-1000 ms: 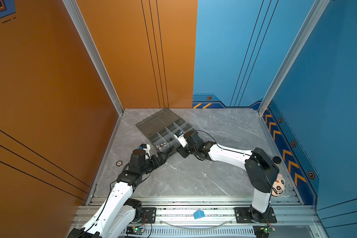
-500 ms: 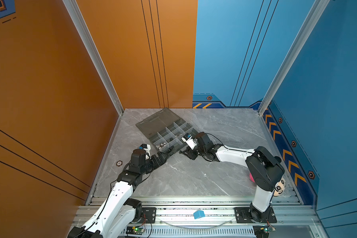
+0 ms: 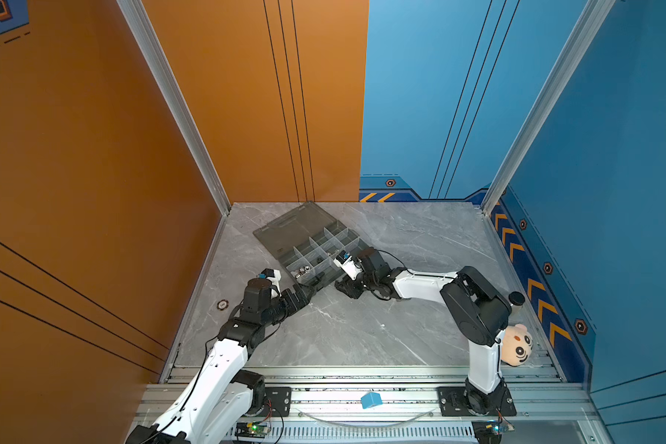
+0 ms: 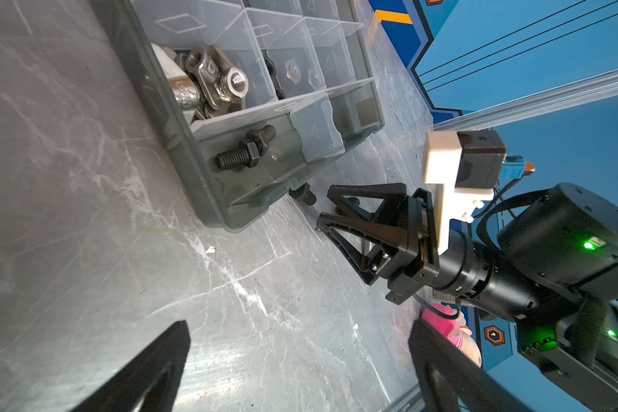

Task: Sort the screws and nuts into containers
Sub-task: 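Lower the right gripper around a black bolt beside the box edge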

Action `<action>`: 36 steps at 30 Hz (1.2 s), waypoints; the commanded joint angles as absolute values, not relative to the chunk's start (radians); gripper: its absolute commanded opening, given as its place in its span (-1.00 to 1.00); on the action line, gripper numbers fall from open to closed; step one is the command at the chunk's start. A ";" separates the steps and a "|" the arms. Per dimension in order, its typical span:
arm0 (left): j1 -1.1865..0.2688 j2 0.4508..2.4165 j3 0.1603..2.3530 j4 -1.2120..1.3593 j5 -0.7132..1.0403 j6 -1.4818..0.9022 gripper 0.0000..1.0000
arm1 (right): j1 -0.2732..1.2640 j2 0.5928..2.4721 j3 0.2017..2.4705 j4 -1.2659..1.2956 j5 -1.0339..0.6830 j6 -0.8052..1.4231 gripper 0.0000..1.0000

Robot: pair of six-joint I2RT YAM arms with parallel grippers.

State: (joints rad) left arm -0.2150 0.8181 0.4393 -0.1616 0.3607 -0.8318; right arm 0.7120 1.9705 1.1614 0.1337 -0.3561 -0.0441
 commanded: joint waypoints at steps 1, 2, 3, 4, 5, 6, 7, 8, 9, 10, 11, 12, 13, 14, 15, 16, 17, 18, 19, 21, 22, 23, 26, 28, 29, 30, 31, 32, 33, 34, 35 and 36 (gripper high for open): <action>-0.207 0.813 0.453 -0.181 0.367 -0.831 0.95 | 0.707 1.989 1.198 0.116 -0.349 -0.019 -0.06; -0.208 0.814 0.455 -0.181 0.367 -0.829 0.95 | 0.707 1.994 1.202 0.112 -0.348 -0.017 -0.06; -0.208 0.815 0.456 -0.180 0.366 -0.831 0.96 | 0.707 1.999 1.207 0.110 -0.349 -0.014 -0.06; -0.208 0.817 0.457 -0.181 0.367 -0.830 0.96 | 0.707 2.003 1.210 0.106 -0.349 -0.010 -0.07; -0.209 0.818 0.456 -0.181 0.367 -0.830 0.95 | 0.707 2.006 1.212 0.103 -0.348 -0.009 -0.06; -0.208 0.817 0.457 -0.180 0.367 -0.828 0.95 | 0.709 2.010 1.215 0.100 -0.347 -0.006 -0.06; -0.209 0.818 0.456 -0.181 0.368 -0.829 0.96 | 0.710 2.014 1.219 0.098 -0.348 -0.003 -0.06; -0.210 0.818 0.456 -0.181 0.368 -0.830 0.95 | 0.712 2.017 1.218 0.094 -0.349 -0.003 -0.07; -0.210 0.818 0.457 -0.181 0.368 -0.830 0.95 | 0.713 2.020 1.222 0.088 -0.351 -0.003 -0.07; -0.210 0.818 0.455 -0.181 0.368 -0.830 0.96 | 0.716 2.024 1.224 0.086 -0.348 -0.002 -0.07; -0.210 0.817 0.456 -0.181 0.367 -0.830 0.95 | 0.718 2.027 1.224 0.084 -0.345 0.000 -0.07; -0.211 0.817 0.457 -0.181 0.368 -0.831 0.95 | 0.719 2.032 1.227 0.081 -0.344 0.000 -0.07; -0.209 0.818 0.457 -0.180 0.368 -0.830 0.95 | 0.721 2.035 1.228 0.080 -0.342 0.003 -0.07; -0.210 0.818 0.456 -0.181 0.368 -0.830 0.95 | 0.722 2.038 1.229 0.081 -0.342 0.006 -0.07; -0.210 0.818 0.457 -0.180 0.368 -0.831 0.95 | 0.722 2.042 1.229 0.081 -0.342 0.009 -0.07; -0.210 0.818 0.456 -0.181 0.368 -0.830 0.95 | 0.724 2.044 1.230 0.079 -0.341 0.013 -0.07; -0.210 0.818 0.456 -0.181 0.368 -0.830 0.96 | 0.724 2.047 1.233 0.077 -0.342 0.014 -0.07; -0.210 0.817 0.456 -0.181 0.368 -0.830 0.95 | 0.726 2.051 1.238 0.075 -0.342 0.014 -0.07; -0.210 0.817 0.456 -0.181 0.368 -0.828 0.95 | 0.727 2.053 1.240 0.069 -0.343 0.016 -0.08; -0.210 0.817 0.454 -0.181 0.368 -0.829 0.96 | 0.731 2.060 1.247 0.059 -0.345 0.014 -0.08; -0.210 0.817 0.454 -0.180 0.368 -0.829 0.95 | 0.732 2.063 1.250 0.055 -0.347 0.012 -0.08; -0.210 0.818 0.453 -0.181 0.368 -0.830 0.95 | 0.733 2.065 1.251 0.052 -0.347 0.012 -0.08; -0.210 0.816 0.451 -0.180 0.369 -0.829 0.95 | 0.739 2.067 1.255 0.047 -0.351 0.015 -0.09; -0.209 0.812 0.450 -0.180 0.368 -0.830 0.95 | 0.747 2.067 1.252 0.046 -0.350 0.019 -0.10; -0.209 0.812 0.450 -0.181 0.368 -0.829 0.96 | 0.749 2.067 1.252 0.046 -0.349 0.018 -0.11; -0.210 0.811 0.450 -0.180 0.367 -0.830 0.96 | 0.752 2.067 1.251 0.046 -0.346 0.020 -0.12; -0.209 0.810 0.448 -0.181 0.365 -0.830 0.96 | 0.755 2.067 1.252 0.043 -0.344 0.020 -0.13; -0.210 0.811 0.449 -0.181 0.367 -0.831 0.96 | 0.757 2.067 1.250 0.042 -0.342 0.023 -0.13; -0.209 0.811 0.448 -0.181 0.367 -0.830 0.95 | 0.758 2.068 1.249 0.041 -0.337 0.026 -0.13; -0.210 0.811 0.448 -0.181 0.368 -0.830 0.95 | 0.760 2.067 1.250 0.041 -0.331 0.030 -0.13; -0.209 0.811 0.448 -0.181 0.368 -0.830 0.95 | 0.760 2.067 1.249 0.040 -0.326 0.033 -0.13; -0.210 0.810 0.448 -0.181 0.367 -0.829 0.95 | 0.761 2.068 1.249 0.040 -0.322 0.038 -0.13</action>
